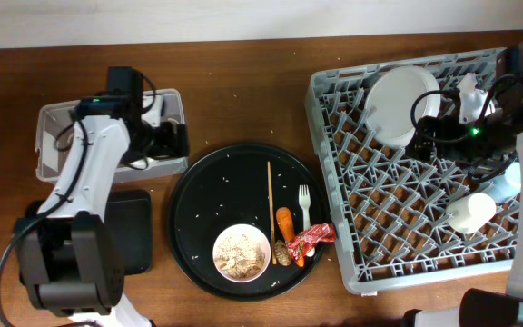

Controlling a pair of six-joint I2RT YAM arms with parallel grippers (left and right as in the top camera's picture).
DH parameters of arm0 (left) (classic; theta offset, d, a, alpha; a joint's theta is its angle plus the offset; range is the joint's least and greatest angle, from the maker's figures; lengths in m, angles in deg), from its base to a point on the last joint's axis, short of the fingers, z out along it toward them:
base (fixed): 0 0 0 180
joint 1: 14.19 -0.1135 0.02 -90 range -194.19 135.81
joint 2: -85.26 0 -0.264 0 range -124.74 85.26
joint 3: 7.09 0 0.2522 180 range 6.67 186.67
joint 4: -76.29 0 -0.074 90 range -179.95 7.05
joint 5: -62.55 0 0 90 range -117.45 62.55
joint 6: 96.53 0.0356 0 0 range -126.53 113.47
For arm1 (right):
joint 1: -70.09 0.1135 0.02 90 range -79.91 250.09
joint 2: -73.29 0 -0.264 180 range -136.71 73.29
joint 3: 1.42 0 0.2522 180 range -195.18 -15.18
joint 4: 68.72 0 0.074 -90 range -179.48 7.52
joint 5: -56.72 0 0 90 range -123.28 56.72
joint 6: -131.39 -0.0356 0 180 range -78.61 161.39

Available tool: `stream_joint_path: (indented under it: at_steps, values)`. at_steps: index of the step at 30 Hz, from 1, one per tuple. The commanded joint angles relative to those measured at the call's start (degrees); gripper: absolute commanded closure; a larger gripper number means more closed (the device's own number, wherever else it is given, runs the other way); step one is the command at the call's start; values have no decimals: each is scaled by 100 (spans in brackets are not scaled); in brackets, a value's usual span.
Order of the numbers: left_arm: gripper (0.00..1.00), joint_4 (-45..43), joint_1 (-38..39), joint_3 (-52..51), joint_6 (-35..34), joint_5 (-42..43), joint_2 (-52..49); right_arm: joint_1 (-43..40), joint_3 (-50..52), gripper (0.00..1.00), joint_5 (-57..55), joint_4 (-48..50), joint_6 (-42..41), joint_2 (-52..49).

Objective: Sort waste into correct bins and load items into the dishwasher rack

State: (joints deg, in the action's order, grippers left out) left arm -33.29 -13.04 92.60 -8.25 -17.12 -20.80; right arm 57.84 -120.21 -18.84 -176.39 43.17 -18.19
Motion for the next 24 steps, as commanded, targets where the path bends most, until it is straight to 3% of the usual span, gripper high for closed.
stream_joint_path:
  at_steps: [1, 3, 4, 7, 9, 11, 18, 22, 24]
  values:
    - [1, 35, -238, 354, 214, 564, 535, -15, -28, 2, -2, -22, 37, 0]
    - [1, -66, -446, 492, -730, -223, 769, -15, -28, 2, -2, -17, 37, 0]
    - [1, -90, -498, 535, -748, -238, 887, -15, -28, 2, -2, -15, 37, 0]
    - [1, -83, -590, 555, 424, 1377, 975, -15, -28, 2, 2, -15, 37, 0]
    - [1, 85, -592, 568, 461, 1915, 1019, -13, -28, 2, 52, -31, 42, 0]
    - [0, 146, -592, 573, 905, 3379, 1172, -11, -28, 2, 326, -61, 269, 0]
    - [1, 763, -581, 573, 914, 5198, 1773, 363, -28, 1, 2653, -170, 2361, 0]
    - [1, 1027, -551, 573, 916, 6317, 1845, 1086, -28, 1, 3001, -144, 3101, -44]
    - [1, 1025, -444, 573, 916, 6857, 1845, 1576, -28, 1, 2999, 20, 3099, -122]
